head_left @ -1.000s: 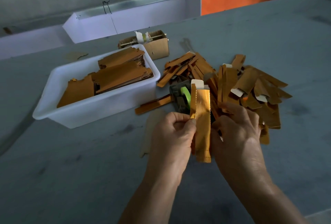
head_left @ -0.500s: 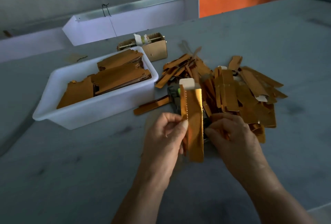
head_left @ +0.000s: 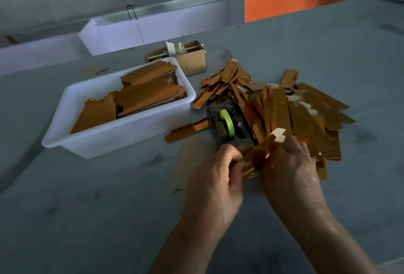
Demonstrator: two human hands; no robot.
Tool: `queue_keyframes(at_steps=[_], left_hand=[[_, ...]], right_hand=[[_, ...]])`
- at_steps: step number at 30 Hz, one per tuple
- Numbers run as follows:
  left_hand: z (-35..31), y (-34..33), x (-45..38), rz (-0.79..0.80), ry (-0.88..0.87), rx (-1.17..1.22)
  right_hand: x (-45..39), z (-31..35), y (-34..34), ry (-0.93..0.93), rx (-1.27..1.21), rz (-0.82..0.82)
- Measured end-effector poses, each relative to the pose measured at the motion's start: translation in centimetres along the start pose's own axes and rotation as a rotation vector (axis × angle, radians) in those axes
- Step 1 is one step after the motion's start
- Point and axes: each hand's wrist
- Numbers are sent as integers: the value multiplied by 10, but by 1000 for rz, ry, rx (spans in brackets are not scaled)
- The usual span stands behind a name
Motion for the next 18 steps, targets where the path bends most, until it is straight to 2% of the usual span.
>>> queue_keyframes(at_steps=[2, 5, 6, 9, 10, 14, 18], left_hand=[[-3, 1, 0, 6, 25, 38], [-6, 6, -5, 34, 164, 328], [-8, 10, -5, 43, 204, 407], [-16, 19, -1, 47, 237, 548], [-19, 22, 2, 57, 255, 585], [-20, 29, 9, 168, 352, 721], [-19, 36, 10, 203, 385, 870]], right_hand=[[7, -2, 9, 33, -33, -60], [16, -2, 32, 167, -165, -182], [18, -2, 39, 210, -230, -152], [24, 2, 50, 306, -571, 109], [27, 2, 50, 336, -607, 168], [29, 4, 38, 356, -478, 219], [27, 7, 36, 329, -411, 230]])
Point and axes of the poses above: each hand's wrist, its own x-axis away from the middle knuckle, its own y-axis out of the back of the hand, z = x × y, and after that the axes turned 15 degrees about z, right-handed
